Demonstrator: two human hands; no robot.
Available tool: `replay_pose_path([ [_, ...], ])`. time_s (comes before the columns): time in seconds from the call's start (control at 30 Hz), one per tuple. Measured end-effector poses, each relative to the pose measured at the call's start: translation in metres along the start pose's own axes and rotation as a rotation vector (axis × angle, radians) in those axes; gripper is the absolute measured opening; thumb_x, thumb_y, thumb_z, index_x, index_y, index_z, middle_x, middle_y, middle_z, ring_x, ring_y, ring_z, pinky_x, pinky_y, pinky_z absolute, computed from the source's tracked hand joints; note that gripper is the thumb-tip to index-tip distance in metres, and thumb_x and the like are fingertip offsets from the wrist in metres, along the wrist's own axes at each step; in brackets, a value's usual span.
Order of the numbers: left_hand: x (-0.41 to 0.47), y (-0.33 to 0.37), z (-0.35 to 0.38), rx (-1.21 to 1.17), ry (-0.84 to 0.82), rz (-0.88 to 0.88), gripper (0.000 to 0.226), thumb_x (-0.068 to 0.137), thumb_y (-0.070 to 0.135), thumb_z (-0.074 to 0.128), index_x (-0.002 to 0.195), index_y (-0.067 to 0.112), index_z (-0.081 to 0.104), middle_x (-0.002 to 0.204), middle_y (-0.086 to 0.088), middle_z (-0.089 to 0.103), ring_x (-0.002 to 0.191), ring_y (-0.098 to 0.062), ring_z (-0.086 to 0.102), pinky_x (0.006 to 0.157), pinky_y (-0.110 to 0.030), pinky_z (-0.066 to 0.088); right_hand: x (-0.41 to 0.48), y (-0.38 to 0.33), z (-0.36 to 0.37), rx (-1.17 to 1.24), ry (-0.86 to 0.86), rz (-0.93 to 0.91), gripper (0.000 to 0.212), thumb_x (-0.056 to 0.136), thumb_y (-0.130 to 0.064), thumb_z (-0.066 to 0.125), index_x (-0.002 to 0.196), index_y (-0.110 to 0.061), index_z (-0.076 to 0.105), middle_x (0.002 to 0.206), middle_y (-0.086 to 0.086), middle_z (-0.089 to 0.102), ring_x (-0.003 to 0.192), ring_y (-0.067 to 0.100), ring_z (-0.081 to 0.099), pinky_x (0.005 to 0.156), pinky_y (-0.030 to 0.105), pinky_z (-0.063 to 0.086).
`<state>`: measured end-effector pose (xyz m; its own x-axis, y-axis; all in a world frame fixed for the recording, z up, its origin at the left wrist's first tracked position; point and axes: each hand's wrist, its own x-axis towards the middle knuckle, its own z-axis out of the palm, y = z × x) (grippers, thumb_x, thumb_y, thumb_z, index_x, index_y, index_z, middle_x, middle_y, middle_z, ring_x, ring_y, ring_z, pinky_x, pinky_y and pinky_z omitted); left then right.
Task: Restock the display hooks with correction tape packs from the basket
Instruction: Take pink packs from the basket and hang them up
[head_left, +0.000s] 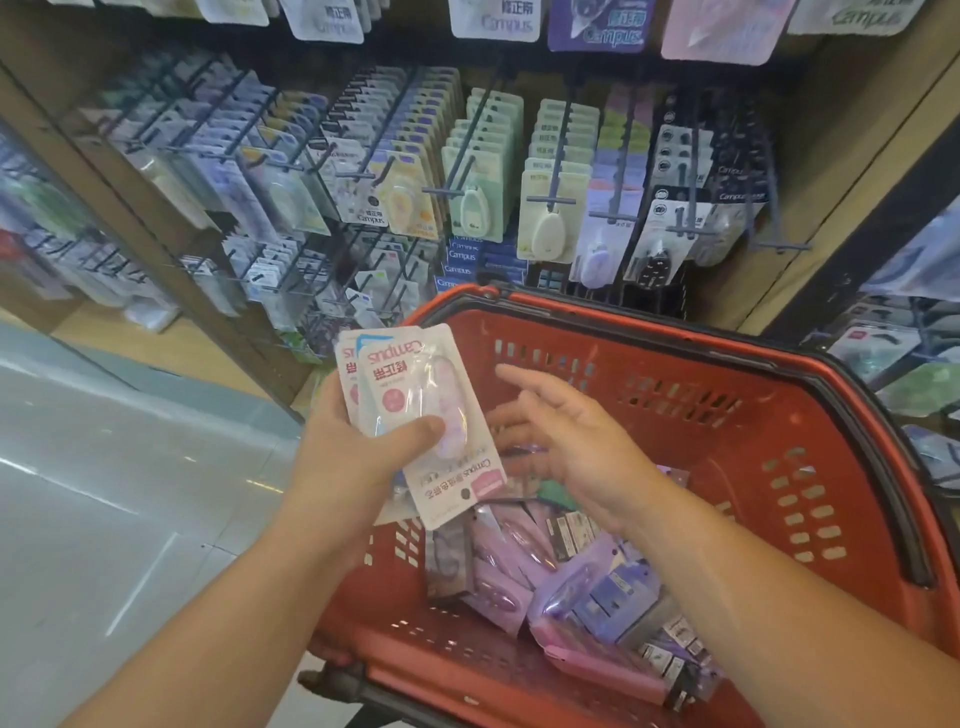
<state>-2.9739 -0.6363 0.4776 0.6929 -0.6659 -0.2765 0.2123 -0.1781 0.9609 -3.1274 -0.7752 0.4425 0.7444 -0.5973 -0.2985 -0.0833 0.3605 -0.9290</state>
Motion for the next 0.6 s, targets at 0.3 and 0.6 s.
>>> replay_pose_path([
  [0.3,0.015,0.009,-0.021,0.173,0.129,0.035,0.07,0.07,0.003,0.094,0.128,0.023,0.06,0.112,0.002,0.078,0.101,-0.022,0.078,0.085,-0.059,0.063,0.09,0.118,-0.086,-1.05,0.111,0.325,0.048,0.099,-0.033,0.064,0.142,-0.015,0.057,0.143,0.009,0.056,0.122,0.03,0.06,0.102,0.037,0.047],
  [0.6,0.014,0.001,-0.018,0.177,0.141,-0.031,0.057,0.078,-0.005,0.083,0.119,0.027,0.062,0.104,0.005,0.08,0.092,-0.02,0.08,0.077,-0.054,0.065,0.118,0.166,-0.085,-1.387,0.216,0.324,0.019,0.091,-0.023,0.063,0.108,-0.02,0.071,0.103,0.007,0.075,0.096,0.033,0.071,0.078,0.037,0.058],
])
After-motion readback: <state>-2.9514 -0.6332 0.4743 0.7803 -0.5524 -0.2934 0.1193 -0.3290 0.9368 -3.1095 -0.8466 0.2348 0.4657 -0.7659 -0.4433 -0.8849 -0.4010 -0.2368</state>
